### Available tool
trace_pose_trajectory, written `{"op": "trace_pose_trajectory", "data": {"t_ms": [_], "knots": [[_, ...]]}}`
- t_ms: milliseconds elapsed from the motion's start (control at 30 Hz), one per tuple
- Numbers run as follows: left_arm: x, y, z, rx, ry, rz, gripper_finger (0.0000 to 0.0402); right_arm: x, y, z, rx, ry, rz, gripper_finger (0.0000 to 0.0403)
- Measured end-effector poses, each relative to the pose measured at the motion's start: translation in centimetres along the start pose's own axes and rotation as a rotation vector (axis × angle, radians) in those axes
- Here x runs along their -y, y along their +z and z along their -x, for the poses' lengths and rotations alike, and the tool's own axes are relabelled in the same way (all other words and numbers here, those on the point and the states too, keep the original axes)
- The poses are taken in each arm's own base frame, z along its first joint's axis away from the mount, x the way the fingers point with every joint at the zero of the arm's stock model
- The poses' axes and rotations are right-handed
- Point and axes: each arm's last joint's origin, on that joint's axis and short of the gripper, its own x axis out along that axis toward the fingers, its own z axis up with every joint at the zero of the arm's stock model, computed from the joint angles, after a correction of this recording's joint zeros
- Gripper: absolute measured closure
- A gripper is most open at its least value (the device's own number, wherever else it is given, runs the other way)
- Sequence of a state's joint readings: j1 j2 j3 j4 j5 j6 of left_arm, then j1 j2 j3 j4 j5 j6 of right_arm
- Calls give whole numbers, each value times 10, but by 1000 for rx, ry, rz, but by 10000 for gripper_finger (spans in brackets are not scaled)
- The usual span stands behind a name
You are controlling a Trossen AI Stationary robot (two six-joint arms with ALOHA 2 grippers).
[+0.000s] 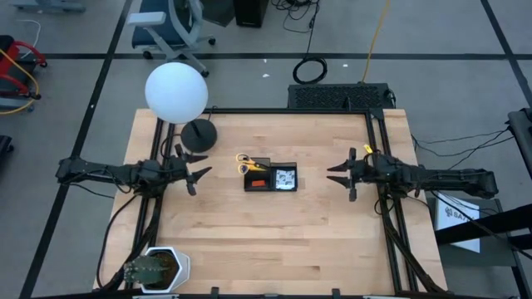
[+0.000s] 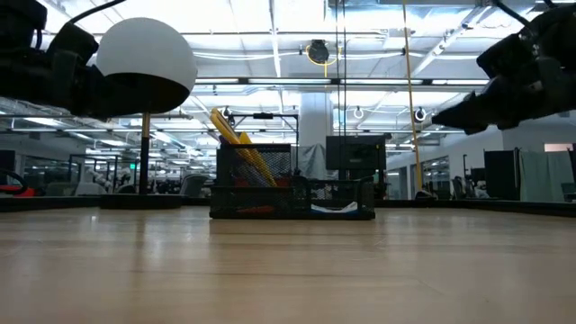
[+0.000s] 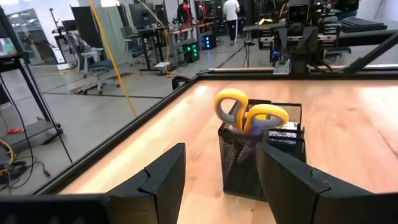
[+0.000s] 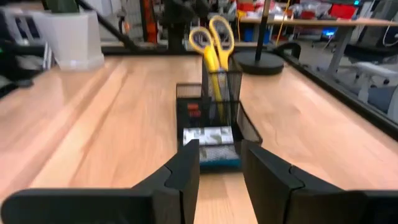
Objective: Pick and place office supplies into organizer
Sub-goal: Return to Home Position
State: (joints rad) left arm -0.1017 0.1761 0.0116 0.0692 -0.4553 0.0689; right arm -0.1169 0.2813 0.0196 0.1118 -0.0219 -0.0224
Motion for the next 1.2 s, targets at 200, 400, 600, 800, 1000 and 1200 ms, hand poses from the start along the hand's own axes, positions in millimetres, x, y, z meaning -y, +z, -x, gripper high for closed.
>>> {"op": "trace_pose_trajectory", "data": {"t_ms": [200,400,600,800,1000,1200], "knots": [[1,-2,-2,-29,-2,-22,201,1,-7,0,-72,-25,27,293],[2,-6,-4,-72,-4,-42,201,2,-8,0,-87,-68,22,293],[3,-8,-5,-93,-6,-51,201,2,-9,0,-97,-68,24,293],[3,-8,-5,-87,-6,-50,201,2,-10,0,-104,-68,26,293],[3,-2,-6,-31,-2,-33,201,2,-8,0,-88,-71,18,293],[2,8,-5,65,7,-8,201,2,-6,0,-60,-75,5,293]]}}
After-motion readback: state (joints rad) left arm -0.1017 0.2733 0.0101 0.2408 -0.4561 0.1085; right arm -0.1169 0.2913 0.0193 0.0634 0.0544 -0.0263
